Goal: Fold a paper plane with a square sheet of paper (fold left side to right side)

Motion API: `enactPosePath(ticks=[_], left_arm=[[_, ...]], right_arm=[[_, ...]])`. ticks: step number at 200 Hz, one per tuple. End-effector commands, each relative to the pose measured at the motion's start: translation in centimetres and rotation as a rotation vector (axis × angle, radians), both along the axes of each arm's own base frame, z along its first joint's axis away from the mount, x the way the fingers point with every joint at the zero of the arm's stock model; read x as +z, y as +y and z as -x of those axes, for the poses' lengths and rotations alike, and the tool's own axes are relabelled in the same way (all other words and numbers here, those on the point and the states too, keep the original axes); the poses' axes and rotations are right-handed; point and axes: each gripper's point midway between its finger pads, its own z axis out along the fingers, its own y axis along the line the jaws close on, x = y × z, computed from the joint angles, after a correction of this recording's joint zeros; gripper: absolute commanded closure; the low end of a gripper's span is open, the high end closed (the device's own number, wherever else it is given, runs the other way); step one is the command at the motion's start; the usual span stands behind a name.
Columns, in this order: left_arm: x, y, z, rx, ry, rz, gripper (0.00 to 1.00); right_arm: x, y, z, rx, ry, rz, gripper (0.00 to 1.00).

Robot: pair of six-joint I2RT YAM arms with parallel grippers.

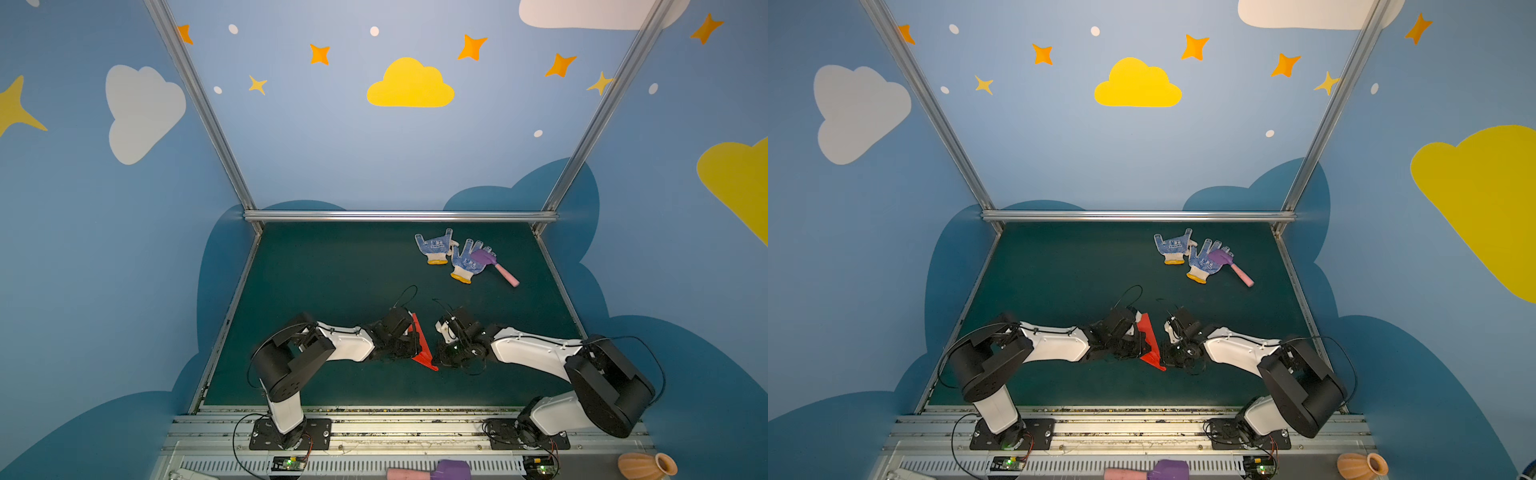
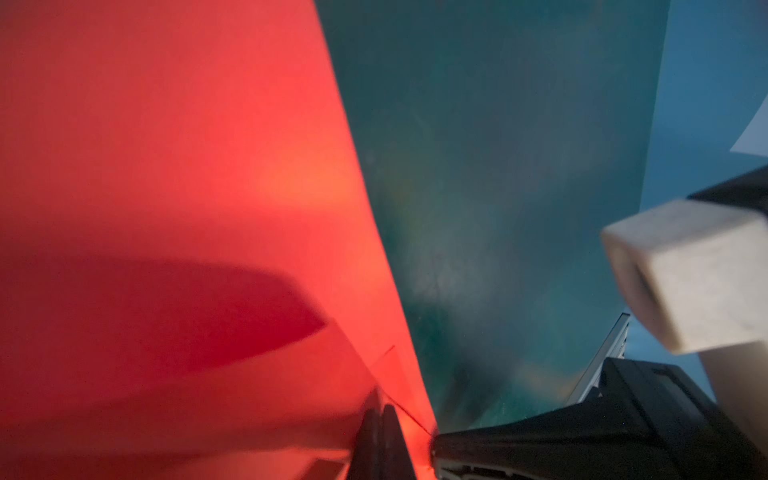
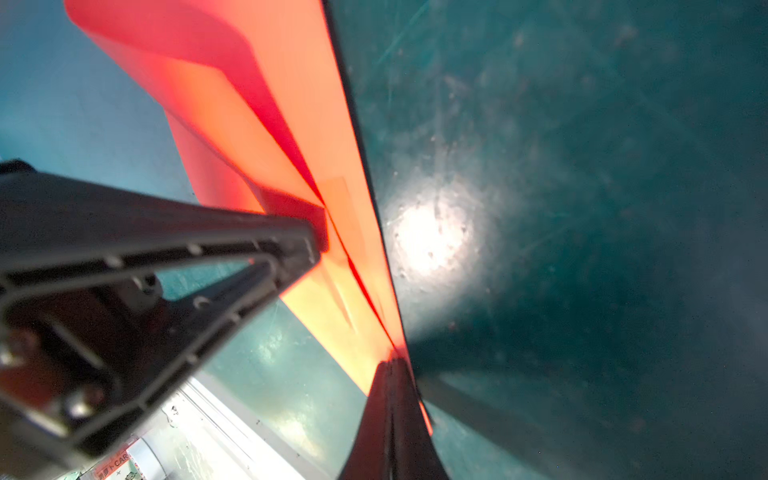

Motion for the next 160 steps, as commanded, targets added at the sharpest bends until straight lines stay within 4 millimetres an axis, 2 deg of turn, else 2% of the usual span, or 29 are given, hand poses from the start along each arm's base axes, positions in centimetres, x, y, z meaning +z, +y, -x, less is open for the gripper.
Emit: enactPosePath(ticks=[1,56,117,139,160], left_arm=[[-4.7,5.9,0.9,0.086,0.083,-0.213,0.96],[-5.9,8.9,0.3,0.159,0.122,-0.245,0.97],[-7.7,14.8,-0.7,0.368,0.196,-0.354,0.97],[-7.5,16.8,-1.7,0.451,0.211,-0.364,0.96],[-6.6,17.8,-3.1,0.491,0.198,-0.347,0.97]], right_arm=[[-3.9,-3.4,3.3,0.003,0.117,0.162,1.0],[-3.7,-3.4,3.2,0.001,0.112,0.159,1.0],[-3.6,-3.2,3.1,0.003,0.108,0.151,1.0],[-3.6,-3.2,3.1,0.003,0.106,0.149,1.0],[-3.7,-3.4,3.2,0.003,0.107,0.153,1.0]])
